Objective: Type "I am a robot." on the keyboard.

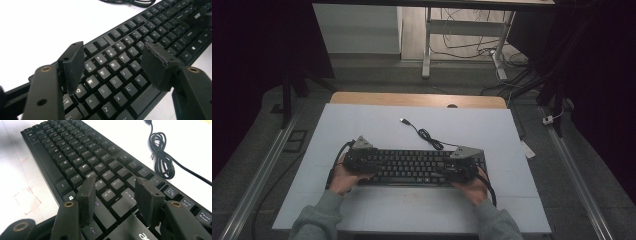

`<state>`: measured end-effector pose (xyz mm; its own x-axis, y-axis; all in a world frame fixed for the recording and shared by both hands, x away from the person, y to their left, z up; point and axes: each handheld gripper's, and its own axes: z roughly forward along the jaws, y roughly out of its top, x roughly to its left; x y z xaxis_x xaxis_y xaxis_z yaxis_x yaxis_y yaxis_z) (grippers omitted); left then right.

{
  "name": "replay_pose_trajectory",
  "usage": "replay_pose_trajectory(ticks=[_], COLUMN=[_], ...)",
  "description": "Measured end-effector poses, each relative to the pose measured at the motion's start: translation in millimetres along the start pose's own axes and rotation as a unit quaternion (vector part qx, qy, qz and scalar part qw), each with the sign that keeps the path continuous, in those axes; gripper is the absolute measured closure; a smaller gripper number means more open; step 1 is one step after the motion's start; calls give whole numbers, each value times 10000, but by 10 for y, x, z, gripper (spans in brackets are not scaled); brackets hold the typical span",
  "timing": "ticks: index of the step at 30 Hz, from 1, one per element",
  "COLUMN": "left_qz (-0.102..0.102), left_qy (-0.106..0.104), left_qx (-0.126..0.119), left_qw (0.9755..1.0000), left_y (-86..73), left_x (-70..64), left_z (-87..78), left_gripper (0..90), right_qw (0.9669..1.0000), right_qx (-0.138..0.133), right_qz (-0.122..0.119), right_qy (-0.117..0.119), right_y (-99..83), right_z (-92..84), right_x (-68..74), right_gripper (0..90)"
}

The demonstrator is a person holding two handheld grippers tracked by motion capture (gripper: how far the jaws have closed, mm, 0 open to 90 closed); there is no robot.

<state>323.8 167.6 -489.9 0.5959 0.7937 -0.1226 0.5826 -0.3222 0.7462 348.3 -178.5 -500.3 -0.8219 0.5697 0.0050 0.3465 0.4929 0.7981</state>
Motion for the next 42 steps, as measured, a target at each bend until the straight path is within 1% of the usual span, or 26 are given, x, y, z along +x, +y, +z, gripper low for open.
replay_pose_trajectory(ticks=[6, 10, 15, 17, 21, 25, 28, 33, 42], left_qz=[41, 86, 254, 341, 437, 538, 604, 742, 818], left_qy=[-141, -256, -369, -372, -381, -430, -470, -552, -576], left_qx=[29, 31, 86, 111, 131, 214, 291, 435, 569], left_qw=[9999, 9996, 9990, 9987, 9982, 9974, 9966, 9948, 9934], left_y=[9, 11, 13, 13, 13, 8, 1, -19, -36], left_x=[-44, -66, -117, -140, -188, -235, -272, -330, -411], left_z=[-4, -9, 6, 16, 35, 75, 111, 180, 294], left_gripper=[384, 436, 514, 562, 694, 823, 887, 890, 890], right_qw=[10000, 10000, 10000, 10000, 10000, 9999, 9999, 9999, 9998], right_qx=[-9, -4, 19, 26, 43, 71, 96, 102, 142], right_qz=[-3, -6, -18, -12, -23, -45, -54, -54, -72], right_qy=[-29, -49, -58, -56, -63, -72, -75, -85, -86], right_y=[1, 2, 2, 0, -2, -3, -4, -5, -10], right_z=[-6, -10, -5, 0, 5, 12, 18, 20, 37], right_x=[-7, -10, -7, -6, -6, -4, -1, -6, -4], right_gripper=[518, 518, 518, 518, 518, 517, 518, 518, 516])
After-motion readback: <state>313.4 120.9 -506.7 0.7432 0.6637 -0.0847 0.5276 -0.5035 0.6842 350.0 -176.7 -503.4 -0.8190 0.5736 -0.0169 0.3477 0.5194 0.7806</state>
